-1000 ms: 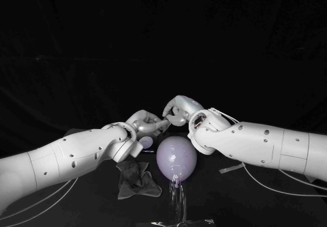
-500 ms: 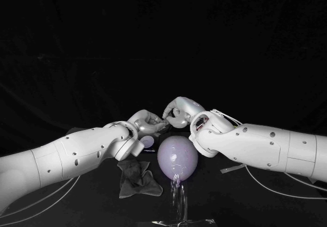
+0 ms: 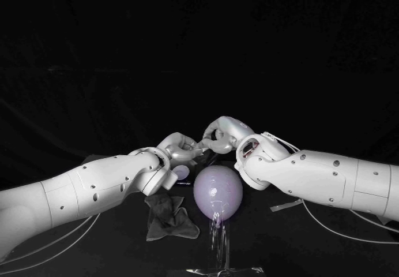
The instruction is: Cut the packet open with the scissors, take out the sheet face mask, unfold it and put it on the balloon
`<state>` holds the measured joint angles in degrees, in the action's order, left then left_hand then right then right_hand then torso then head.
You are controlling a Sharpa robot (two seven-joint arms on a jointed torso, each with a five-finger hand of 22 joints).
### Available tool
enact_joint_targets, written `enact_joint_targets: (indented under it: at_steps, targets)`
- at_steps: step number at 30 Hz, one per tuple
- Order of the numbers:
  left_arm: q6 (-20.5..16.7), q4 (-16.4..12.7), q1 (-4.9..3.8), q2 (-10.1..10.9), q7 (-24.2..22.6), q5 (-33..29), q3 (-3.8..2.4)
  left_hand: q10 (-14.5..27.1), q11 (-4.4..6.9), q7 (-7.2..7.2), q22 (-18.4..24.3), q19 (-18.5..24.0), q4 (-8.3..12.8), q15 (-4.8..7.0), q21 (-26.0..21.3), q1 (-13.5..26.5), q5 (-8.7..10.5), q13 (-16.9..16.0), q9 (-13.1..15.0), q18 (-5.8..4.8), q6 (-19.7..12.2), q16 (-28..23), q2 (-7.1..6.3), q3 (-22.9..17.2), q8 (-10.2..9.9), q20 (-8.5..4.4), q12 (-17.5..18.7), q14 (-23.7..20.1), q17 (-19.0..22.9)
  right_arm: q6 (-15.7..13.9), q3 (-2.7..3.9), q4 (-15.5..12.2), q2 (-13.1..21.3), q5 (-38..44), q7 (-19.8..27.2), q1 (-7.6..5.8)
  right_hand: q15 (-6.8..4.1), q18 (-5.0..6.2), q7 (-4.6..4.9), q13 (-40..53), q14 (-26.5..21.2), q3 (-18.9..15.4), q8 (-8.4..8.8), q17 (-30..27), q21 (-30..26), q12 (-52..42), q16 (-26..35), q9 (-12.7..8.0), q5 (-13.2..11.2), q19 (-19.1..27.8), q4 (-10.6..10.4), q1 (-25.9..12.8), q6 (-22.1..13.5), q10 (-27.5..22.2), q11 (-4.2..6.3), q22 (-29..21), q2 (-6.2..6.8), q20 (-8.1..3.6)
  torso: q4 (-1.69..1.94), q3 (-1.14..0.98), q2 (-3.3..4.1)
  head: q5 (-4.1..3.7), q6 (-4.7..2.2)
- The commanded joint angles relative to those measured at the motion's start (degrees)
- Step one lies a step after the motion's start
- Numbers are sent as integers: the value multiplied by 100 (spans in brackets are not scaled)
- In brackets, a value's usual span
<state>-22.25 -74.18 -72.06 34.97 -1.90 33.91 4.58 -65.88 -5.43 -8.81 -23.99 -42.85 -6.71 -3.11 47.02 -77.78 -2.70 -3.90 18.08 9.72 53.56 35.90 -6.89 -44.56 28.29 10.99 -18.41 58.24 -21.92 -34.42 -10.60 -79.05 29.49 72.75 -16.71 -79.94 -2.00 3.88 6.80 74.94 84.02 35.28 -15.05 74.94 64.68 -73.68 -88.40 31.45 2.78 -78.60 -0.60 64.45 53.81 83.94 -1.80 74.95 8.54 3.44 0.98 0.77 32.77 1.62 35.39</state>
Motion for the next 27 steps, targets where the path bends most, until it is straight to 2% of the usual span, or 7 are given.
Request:
enact_joint_targets:
  at_steps: [1, 5, 8, 13, 17, 21, 27]
  targets:
    - [-81, -35, -13, 9, -157, -115, -10, -81, 4, 25, -47, 62, 22, 11, 71, 143, -9, -6, 130, 22, 33, 38, 0, -69, 149, -4, 33, 50, -5, -243, -5, 41, 35, 79, 176, 9, 116, 123, 126, 567, 420, -189, 196, 893, -353, 334, 106, -109, -2, 198, -42, 64, -210, -98, -129, 734, 173, 87, 0, 1, 3, 17, 12]
    - [-93, -64, -13, 19, -165, -122, -10, -207, 53, 83, -71, 50, 2, 52, 120, 332, -8, -23, 174, 46, 105, 106, 0, -88, 236, 12, 11, 152, -32, -285, -9, 46, 75, 118, 176, 20, 165, 165, 181, 449, 360, -274, 319, 739, -614, 580, 179, -163, -1, 338, -60, 90, -345, -234, -180, 667, 205, 131, -4, 1, 2, 29, 19]
    - [-147, -98, -14, 29, -175, -114, -10, -288, 85, 120, -74, 23, -20, 84, 138, 461, -9, -32, 204, 62, 142, 143, 10, -114, 290, 19, 6, 214, -52, -274, -11, 45, 112, 164, 111, 35, 229, 224, 243, 278, 257, -395, 474, 510, -998, 926, 287, -224, 0, 552, -117, 115, -516, -458, -249, 572, 228, 196, 0, 0, 1, 42, 21]
    - [-290, -156, -15, 43, -182, -50, -10, -322, 102, 137, -73, 0, 7, 102, 148, 526, -11, -32, 219, 72, 150, 155, 16, -169, 315, 16, 19, 239, -62, -234, -13, 34, 168, 234, -82, 59, 281, 267, 291, 165, 173, -523, 587, 364, -1253, 1122, 351, -262, -4, 700, -220, 128, -629, -637, -299, 515, 233, 259, -1, 1, 0, 77, 26]
    - [-439, -196, -16, 44, -183, 58, -10, -363, 118, 151, -81, -24, 100, 119, 175, 610, -12, -31, 235, 75, 160, 163, -6, -280, 343, 0, 43, 264, -73, -129, -14, 20, 204, 279, -314, 75, 296, 285, 296, 134, 153, -619, 589, 344, -1303, 1138, 353, -257, 2, 727, -325, 116, -577, -693, -308, 509, 231, 292, 0, 2, -2, 95, 36]
    - [-574, -217, -17, 37, -162, 126, -10, -391, 122, 153, -96, -32, 200, 124, 211, 702, -12, -29, 245, 74, 163, 161, -19, -400, 362, -19, 73, 275, -78, -33, -15, -10, 232, 293, -484, 84, 291, 299, 288, 110, 141, -637, 569, 320, -1333, 1148, 359, -247, 13, 736, -337, 181, -534, -721, -299, 506, 227, 306, 3, 4, -2, 102, 42]
    - [-782, -226, -19, 32, -110, 176, -9, -412, 122, 151, -112, -27, 291, 126, 246, 804, -13, -27, 251, 72, 162, 158, -12, -510, 375, -32, 103, 283, -84, 225, -17, -135, 314, 297, -688, 95, 303, 351, 303, -45, 79, -739, 639, 196, -1544, 1326, 409, -262, 38, 822, -329, 378, -767, -888, -314, 461, 293, 348, 1, 4, -2, 120, 45]
